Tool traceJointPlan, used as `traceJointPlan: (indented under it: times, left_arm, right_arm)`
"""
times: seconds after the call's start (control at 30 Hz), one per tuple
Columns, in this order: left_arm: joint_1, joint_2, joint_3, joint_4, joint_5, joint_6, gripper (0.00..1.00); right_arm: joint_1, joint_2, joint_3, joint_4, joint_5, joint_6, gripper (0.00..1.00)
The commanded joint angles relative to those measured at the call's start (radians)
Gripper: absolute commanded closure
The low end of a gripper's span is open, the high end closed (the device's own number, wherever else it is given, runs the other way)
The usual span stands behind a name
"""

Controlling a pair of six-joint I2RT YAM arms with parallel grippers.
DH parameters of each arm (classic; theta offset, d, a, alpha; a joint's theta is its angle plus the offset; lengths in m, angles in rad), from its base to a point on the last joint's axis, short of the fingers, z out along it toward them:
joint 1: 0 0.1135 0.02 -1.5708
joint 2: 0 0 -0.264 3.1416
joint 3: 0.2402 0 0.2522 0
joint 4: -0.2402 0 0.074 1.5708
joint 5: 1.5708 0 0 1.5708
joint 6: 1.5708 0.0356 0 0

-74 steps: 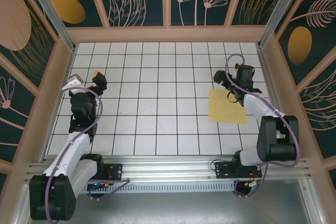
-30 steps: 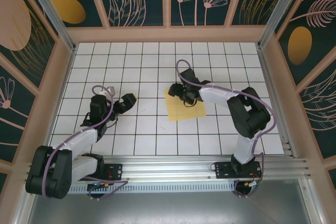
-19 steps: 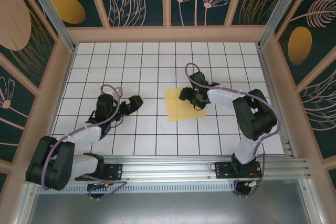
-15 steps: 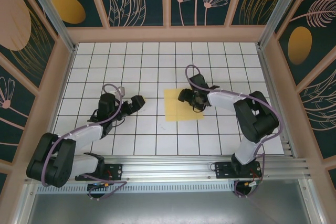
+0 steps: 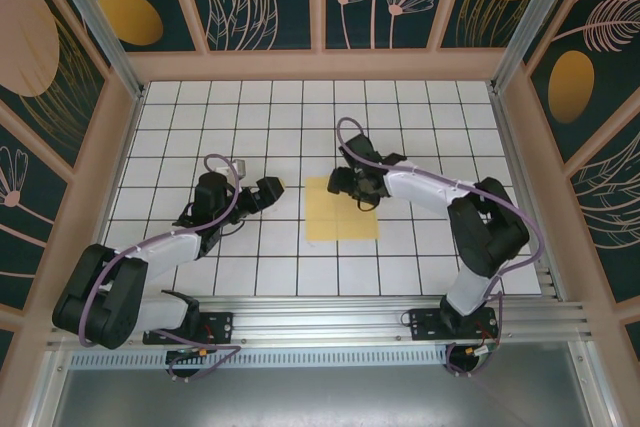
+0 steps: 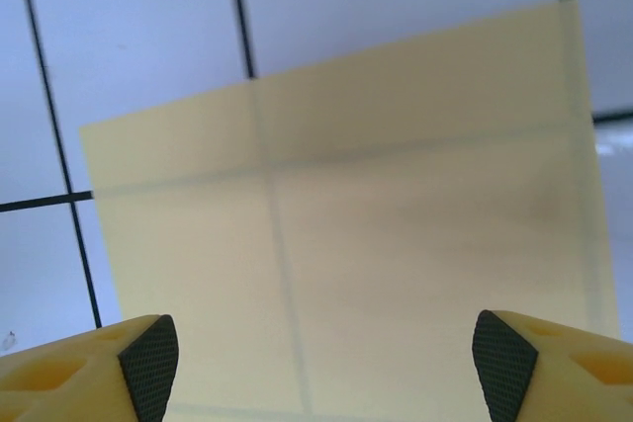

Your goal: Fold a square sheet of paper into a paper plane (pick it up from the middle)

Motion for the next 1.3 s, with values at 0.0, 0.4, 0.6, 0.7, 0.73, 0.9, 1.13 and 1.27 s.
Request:
traceJointPlan:
  times: [0.0, 0.4, 0.6, 0.7, 0.73, 0.9, 1.13, 1.27]
  left_arm:
    - [-0.004, -0.002, -0.001, 0.038, -0.035, -0.02, 0.01]
    - [-0.004, -0.016, -0.013, 0.011, -0.084, 0.006, 0.01]
    - [-0.003, -0.026, -0.016, 0.004, -0.086, 0.013, 0.02]
    - [-0.004, -0.03, -0.022, 0.004, -0.091, 0.014, 0.01]
    - [-0.005, -0.028, -0.017, -0.003, -0.091, 0.018, 0.01]
    - [-0.005, -0.043, -0.015, -0.018, -0.091, 0.024, 0.01]
    - [-0.004, -0.052, -0.011, -0.031, -0.087, 0.024, 0.01]
    - [-0.004, -0.055, -0.015, -0.028, -0.091, 0.024, 0.01]
  right_arm:
    - [0.034, 0.1, 0.095, -0.181, 0.054, -0.109, 0.18]
    - [0.092, 0.239, 0.244, -0.289, 0.079, -0.097, 0.09]
    - [0.098, 0.288, 0.275, -0.296, 0.054, -0.095, 0.06]
    - [0.098, 0.317, 0.264, -0.295, 0.049, -0.095, 0.06]
    - [0.099, 0.332, 0.262, -0.304, 0.053, -0.095, 0.06]
    - [0.101, 0.356, 0.216, -0.277, 0.032, -0.096, 0.08]
    - [0.103, 0.365, 0.226, -0.284, 0.057, -0.09, 0.1]
    - [0.102, 0.363, 0.243, -0.308, 0.085, -0.094, 0.11]
